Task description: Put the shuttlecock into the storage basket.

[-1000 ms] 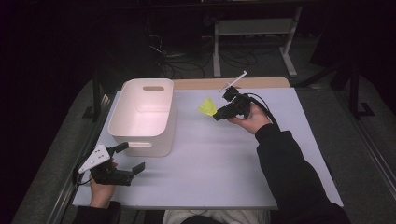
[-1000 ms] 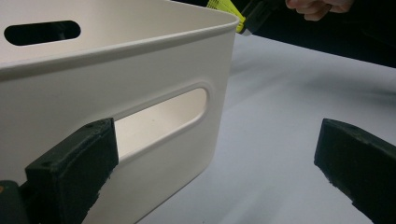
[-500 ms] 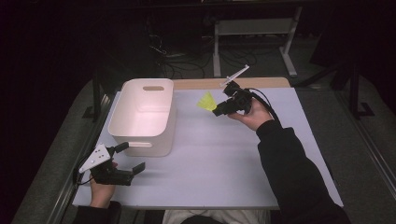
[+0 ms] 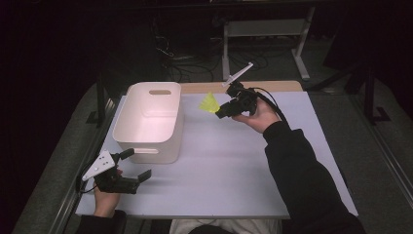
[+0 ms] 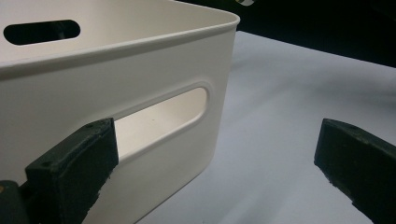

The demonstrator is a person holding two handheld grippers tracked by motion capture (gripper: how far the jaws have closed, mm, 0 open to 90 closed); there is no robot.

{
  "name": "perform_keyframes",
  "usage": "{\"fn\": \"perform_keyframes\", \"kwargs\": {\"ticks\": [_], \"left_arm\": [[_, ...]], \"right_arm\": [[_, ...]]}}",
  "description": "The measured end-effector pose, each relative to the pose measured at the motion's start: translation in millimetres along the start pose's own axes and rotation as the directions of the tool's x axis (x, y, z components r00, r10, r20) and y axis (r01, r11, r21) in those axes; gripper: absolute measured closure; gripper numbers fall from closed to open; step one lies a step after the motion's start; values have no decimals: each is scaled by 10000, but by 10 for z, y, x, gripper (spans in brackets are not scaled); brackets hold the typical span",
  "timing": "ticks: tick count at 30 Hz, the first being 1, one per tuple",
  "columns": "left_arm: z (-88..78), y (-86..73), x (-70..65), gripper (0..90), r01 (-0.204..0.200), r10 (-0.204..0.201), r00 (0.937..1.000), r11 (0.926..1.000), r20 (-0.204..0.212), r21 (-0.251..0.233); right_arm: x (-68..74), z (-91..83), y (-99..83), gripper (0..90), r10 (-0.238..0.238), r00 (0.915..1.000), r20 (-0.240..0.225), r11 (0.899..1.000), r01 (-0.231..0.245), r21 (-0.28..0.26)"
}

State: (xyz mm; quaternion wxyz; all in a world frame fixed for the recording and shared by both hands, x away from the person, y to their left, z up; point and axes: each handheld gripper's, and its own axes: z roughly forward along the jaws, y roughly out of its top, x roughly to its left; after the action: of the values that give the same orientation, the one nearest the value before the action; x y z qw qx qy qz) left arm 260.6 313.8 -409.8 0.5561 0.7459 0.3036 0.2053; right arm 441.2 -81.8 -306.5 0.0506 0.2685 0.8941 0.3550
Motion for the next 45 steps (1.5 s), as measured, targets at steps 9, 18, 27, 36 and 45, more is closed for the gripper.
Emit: {"fn": "perform_keyframes", "kwargs": {"ticks": [9, 18, 27, 36, 45], "left_arm": [[1, 0, 0, 0, 1, -1, 10000, 10000, 17, 0], [0, 0, 1, 0, -9, 9, 10000, 10000, 15, -1], [-1, 0, 0, 0, 7, -7, 10000, 10000, 16, -34], [-2, 1, -1, 0, 7, -7, 10000, 10000, 19, -33], [-3, 1, -1, 0, 9, -9, 10000, 10000, 25, -40]], "right_arm": [[71, -19, 127, 634, -320, 9995, -23, 9995, 320, -4], [156, -71, 309, 634, -630, 9980, -73, 9979, 629, -137], [232, -108, 431, 634, -858, 9962, -109, 9960, 856, -247], [306, -100, 541, 635, -1068, 9942, -147, 9939, 1064, -278], [391, -88, 644, 634, -1289, 9914, -234, 9911, 1281, -360]]}}
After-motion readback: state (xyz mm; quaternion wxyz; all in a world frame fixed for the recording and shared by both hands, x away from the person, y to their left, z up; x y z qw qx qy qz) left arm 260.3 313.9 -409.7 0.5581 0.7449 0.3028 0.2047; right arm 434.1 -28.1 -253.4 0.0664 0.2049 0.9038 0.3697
